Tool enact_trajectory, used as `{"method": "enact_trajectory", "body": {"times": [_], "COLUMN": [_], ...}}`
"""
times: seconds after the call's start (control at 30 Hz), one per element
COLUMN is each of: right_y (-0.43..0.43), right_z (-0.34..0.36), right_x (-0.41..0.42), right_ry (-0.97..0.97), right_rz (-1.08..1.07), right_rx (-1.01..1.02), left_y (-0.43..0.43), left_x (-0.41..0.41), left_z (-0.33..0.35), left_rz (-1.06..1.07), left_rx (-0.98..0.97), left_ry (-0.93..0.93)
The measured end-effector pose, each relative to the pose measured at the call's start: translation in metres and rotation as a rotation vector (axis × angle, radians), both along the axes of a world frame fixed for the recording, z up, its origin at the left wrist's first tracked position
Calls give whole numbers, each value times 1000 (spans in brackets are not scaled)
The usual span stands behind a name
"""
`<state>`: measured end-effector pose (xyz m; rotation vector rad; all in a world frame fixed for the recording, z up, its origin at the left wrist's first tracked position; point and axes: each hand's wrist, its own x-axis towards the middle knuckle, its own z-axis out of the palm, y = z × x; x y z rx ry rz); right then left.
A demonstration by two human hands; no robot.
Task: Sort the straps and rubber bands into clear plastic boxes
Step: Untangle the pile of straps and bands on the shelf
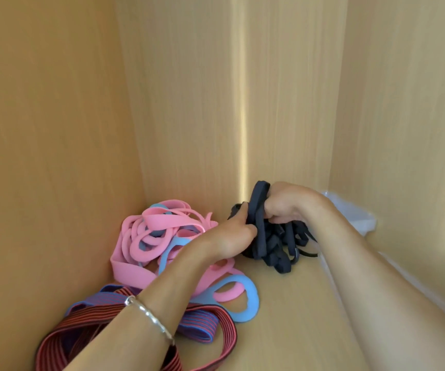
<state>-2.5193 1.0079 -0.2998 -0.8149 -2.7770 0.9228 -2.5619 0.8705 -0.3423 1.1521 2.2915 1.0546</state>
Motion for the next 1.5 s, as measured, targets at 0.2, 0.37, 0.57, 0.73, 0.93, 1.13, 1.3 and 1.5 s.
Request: {"method": "enact_trajectory", "body": {"times": [0.2, 0.37, 0.57, 0.73, 0.93, 1.13, 1.3, 1.5], "right_y": [-18, -36, -36, -22, -10, -9, -14, -28], "right_z": [45, 48, -11, -29, -55, -66, -46, 8], "right_x": [25, 27, -7, -11, -17, -22, -15, 5], "right_ry": [-169, -269, -304, -164, -121, 85, 31, -193], "right_rz": [16, 78, 132, 124, 38, -52, 29, 51], "right_rx": [188, 182, 294, 378, 351, 409, 256, 354], "left_y": [9, 17, 15, 9, 9, 13, 20, 25], "left_x": [-8, -3, 6, 4, -5, 0, -1, -5], "left_z": [-17, -34, -36, -23, -16, -25, -37, -48], "left_rz": [84, 27, -102, 132, 375, 222, 16, -34], "left_rx": [88, 3, -292, -92, -65, -290, -190, -249], "left_ry": [83, 282, 422, 617, 726, 720, 303, 452]}}
